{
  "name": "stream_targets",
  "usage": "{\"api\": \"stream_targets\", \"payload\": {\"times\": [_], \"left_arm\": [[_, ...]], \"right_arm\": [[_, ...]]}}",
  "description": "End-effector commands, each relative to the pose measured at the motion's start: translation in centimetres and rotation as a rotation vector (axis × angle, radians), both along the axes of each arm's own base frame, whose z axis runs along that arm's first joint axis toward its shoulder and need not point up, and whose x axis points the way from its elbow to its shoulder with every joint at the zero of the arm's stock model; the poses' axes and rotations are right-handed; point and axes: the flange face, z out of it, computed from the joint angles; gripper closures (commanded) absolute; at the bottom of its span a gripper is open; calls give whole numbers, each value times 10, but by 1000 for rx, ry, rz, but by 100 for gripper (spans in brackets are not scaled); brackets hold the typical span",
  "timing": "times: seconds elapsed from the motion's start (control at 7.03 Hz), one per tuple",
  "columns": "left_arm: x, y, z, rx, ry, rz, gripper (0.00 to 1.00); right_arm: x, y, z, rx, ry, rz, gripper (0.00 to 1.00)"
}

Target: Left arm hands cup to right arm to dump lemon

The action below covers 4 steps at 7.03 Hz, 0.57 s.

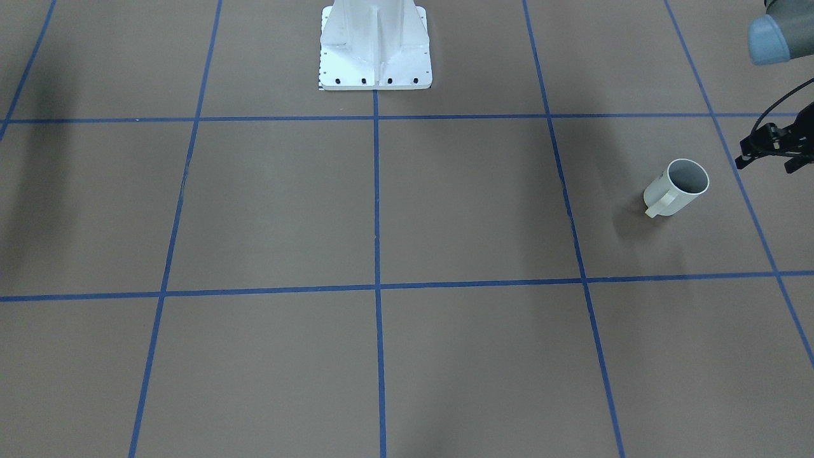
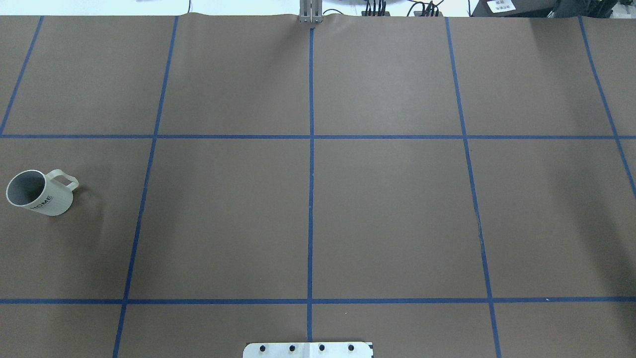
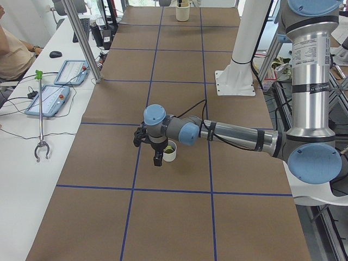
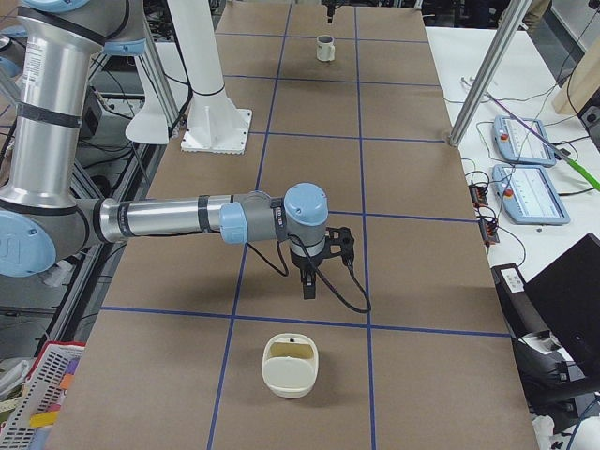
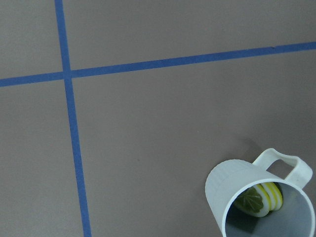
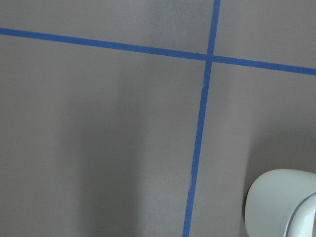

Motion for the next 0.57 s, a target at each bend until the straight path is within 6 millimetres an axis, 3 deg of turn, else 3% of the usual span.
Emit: {"api": "stream_targets", "payload": {"times": [0.0, 0.14, 0.43], "left_arm": [[23, 2, 25, -25, -10, 45, 0], [38, -2, 25, -8, 0, 70, 0], [45, 0, 24, -10, 6, 83, 0]], "right_arm": [[-2, 0, 2, -5, 0, -4, 0], [-2, 0, 2, -4, 0, -6, 0], [-2, 0, 6, -11, 1, -8, 0]]}}
